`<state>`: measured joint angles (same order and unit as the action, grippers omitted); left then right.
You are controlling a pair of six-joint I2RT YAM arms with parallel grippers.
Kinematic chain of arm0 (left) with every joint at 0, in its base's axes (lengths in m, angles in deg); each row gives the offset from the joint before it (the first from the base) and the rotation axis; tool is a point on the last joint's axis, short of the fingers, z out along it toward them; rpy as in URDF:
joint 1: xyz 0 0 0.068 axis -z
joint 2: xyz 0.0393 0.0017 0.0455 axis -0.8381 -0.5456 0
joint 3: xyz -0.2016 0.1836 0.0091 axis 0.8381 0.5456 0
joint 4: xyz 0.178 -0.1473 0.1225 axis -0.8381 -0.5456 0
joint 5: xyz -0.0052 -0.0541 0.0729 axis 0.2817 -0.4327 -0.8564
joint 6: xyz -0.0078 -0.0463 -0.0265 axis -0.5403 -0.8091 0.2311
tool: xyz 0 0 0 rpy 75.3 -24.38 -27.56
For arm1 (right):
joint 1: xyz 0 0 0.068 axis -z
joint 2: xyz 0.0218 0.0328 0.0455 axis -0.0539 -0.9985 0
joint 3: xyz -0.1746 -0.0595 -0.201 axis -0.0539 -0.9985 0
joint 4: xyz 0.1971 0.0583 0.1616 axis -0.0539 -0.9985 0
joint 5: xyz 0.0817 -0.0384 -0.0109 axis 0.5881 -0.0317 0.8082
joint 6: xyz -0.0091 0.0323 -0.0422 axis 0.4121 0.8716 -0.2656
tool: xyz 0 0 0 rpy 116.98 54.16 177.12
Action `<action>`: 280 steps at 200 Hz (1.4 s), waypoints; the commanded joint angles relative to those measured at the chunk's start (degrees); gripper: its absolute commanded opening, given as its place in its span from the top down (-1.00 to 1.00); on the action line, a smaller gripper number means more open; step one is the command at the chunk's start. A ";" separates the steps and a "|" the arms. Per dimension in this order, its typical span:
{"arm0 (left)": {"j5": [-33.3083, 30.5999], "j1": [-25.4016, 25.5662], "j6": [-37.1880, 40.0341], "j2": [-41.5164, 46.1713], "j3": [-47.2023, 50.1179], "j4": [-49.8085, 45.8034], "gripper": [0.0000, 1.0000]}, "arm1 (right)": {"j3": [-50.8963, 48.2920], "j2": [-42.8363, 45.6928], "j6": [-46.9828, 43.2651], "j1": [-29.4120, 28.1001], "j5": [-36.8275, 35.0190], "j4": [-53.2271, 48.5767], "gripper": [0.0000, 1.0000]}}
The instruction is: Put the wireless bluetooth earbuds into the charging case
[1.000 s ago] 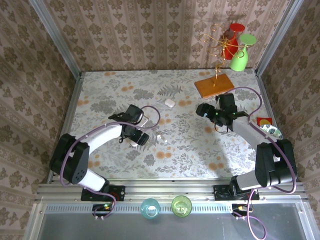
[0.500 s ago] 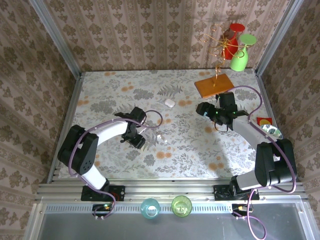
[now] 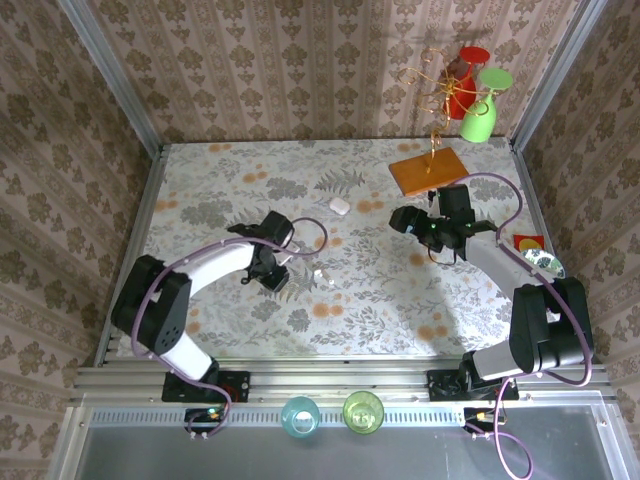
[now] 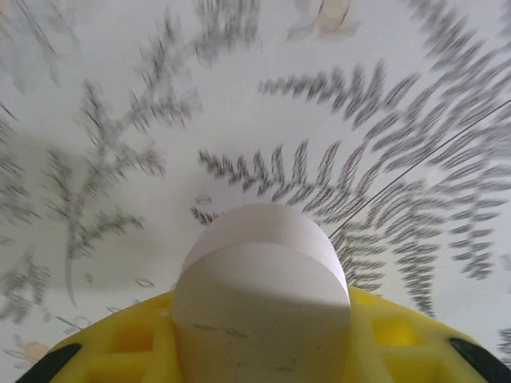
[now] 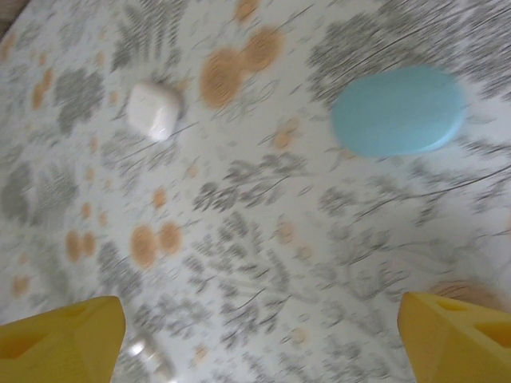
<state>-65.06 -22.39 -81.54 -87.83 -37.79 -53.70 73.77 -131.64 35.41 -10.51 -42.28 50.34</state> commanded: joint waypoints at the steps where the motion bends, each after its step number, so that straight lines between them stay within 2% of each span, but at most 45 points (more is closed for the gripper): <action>1: 5.00 0.61 5.15 5.71 0.29 7.32 0.34 | 1.33 0.16 2.35 -0.77 15.90 2.39 -0.77; 17: 10.22 0.61 7.53 8.14 0.87 12.92 0.34 | 1.83 -0.95 3.16 -2.22 22.67 2.69 -0.74; 44: 17.89 0.70 10.01 9.64 1.38 20.71 0.33 | 2.05 -2.29 5.70 -6.21 29.85 5.80 -0.72; 61: 22.31 1.23 11.75 9.41 0.81 22.76 0.30 | 1.62 -2.73 8.86 -9.16 31.99 10.96 -0.71; 105: 26.78 2.88 13.93 9.89 0.61 26.38 0.30 | 2.81 -5.30 13.66 -14.96 32.62 17.55 -0.65; 177: 27.63 4.35 16.03 10.24 0.38 26.00 0.30 | 5.87 -10.20 16.49 -18.22 33.19 20.96 -0.28; 235: 27.68 4.51 15.62 10.48 0.81 27.85 0.28 | 6.06 -10.84 17.68 -18.33 33.54 20.68 0.36; 259: 27.02 4.41 15.10 11.11 1.78 30.00 0.12 | 6.03 -10.10 18.35 -18.02 34.00 21.10 0.52; 280: 25.99 3.85 13.44 12.80 3.83 34.17 -0.20 | 5.62 -8.90 19.85 -16.98 34.78 22.79 0.59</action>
<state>-39.16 -18.35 -67.35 -77.95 -35.97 -25.46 78.45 -141.93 53.24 -28.39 -10.09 70.71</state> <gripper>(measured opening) 0.533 0.268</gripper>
